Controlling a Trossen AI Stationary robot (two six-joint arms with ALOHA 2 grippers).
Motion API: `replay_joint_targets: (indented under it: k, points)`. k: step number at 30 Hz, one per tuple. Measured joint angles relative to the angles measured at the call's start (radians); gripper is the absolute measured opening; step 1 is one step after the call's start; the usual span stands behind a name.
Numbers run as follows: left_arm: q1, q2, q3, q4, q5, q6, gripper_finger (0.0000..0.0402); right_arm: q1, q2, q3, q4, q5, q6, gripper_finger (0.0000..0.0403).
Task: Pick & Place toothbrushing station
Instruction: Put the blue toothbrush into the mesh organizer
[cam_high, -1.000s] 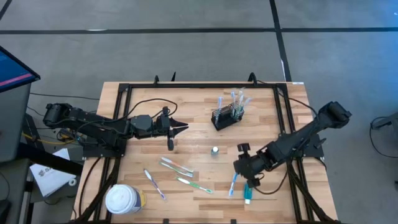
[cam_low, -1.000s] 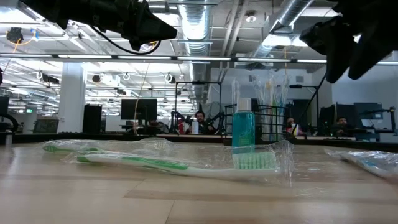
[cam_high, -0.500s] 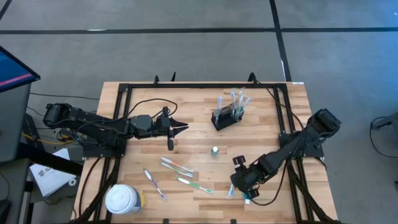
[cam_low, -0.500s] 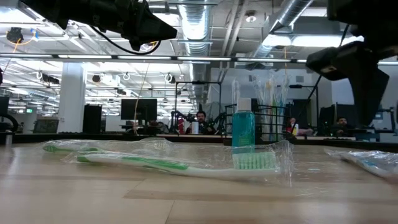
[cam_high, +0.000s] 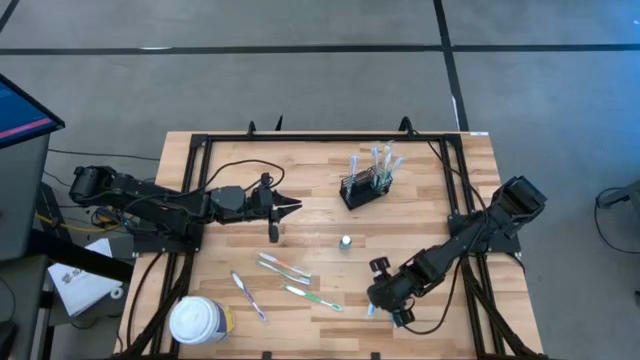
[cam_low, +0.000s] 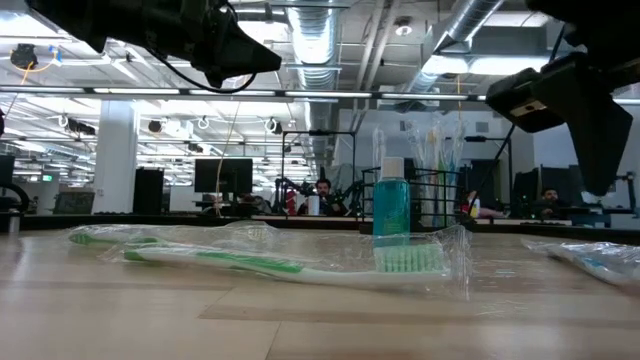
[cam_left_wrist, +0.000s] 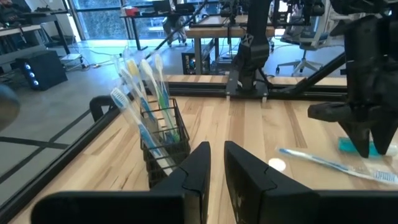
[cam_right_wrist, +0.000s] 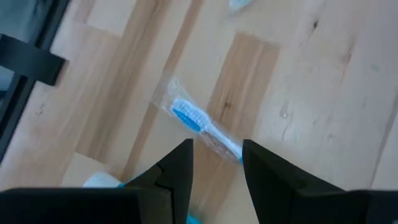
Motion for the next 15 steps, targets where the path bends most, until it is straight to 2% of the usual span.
replay_joint_targets:
  k: [15]
  points:
    - [0.000,0.000,-0.003,0.017,0.000,0.000,0.0040,0.000,0.062,0.001,0.053,-0.038,-0.012,0.0129]
